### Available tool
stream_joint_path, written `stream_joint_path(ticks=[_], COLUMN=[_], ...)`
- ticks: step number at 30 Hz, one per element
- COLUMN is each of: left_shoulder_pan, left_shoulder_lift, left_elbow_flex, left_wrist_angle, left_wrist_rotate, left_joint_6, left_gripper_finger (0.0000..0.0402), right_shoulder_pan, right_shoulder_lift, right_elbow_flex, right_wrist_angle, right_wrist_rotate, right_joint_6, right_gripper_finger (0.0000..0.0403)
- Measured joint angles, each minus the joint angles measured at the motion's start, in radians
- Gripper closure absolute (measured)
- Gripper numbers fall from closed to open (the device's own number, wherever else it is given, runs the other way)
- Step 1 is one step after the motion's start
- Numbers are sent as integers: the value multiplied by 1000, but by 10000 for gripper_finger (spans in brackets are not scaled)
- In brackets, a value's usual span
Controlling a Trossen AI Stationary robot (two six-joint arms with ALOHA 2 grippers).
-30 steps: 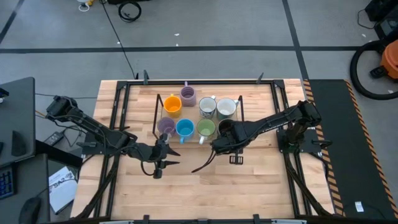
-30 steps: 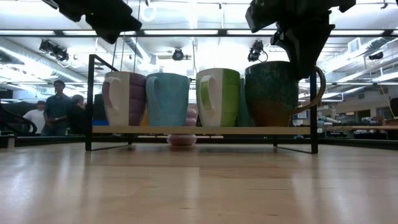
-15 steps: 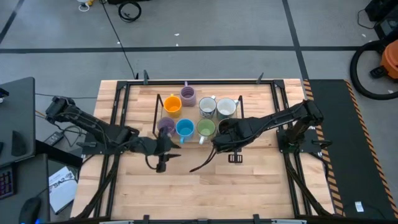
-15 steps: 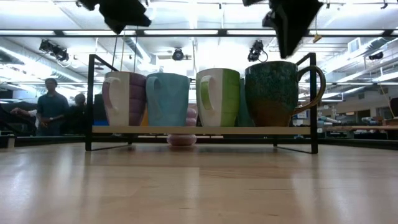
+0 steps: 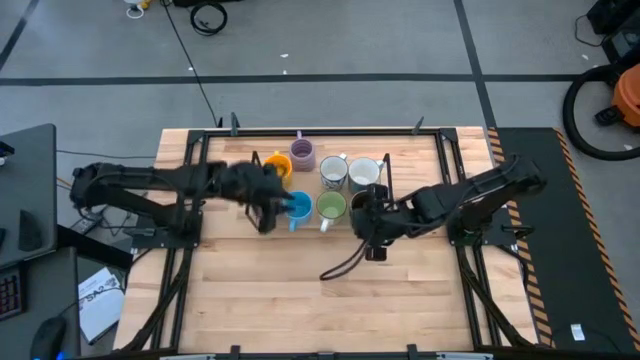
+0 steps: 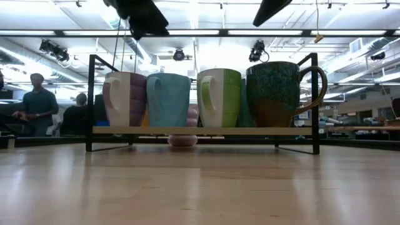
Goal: Place coffee mugs
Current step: Put the light violet mug on the shelf
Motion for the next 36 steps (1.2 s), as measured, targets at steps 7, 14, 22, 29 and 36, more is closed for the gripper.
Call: stream_joint_path(ticks=[7, 14, 22, 29, 36], left_shoulder_pan=[252, 419, 507, 567, 626], left_shoulder_lift=[43, 201, 458, 646, 763], left_elbow_flex=[89, 244, 504, 708, 765], left_wrist_angle=[-135, -231, -373, -488, -518], left_wrist_rotate=[69, 168, 179, 150, 138], left_joint_6=[7, 38, 101, 173, 258], left_gripper_finger=[251, 251, 251, 251, 251], right_shoulder_pan=[21, 20, 49, 62, 62], right_shoulder_lift=[-93, -151, -172, -172, -172], right_elbow_flex=[-180, -329, -424, -511, -602], right_wrist_angle=[236, 415, 581, 734, 908], right_wrist_rotate=[88, 88, 78, 77, 53], right_joint_6=[-79, -166, -255, -295, -295], right_gripper_finger=[288, 288, 288, 288, 288])
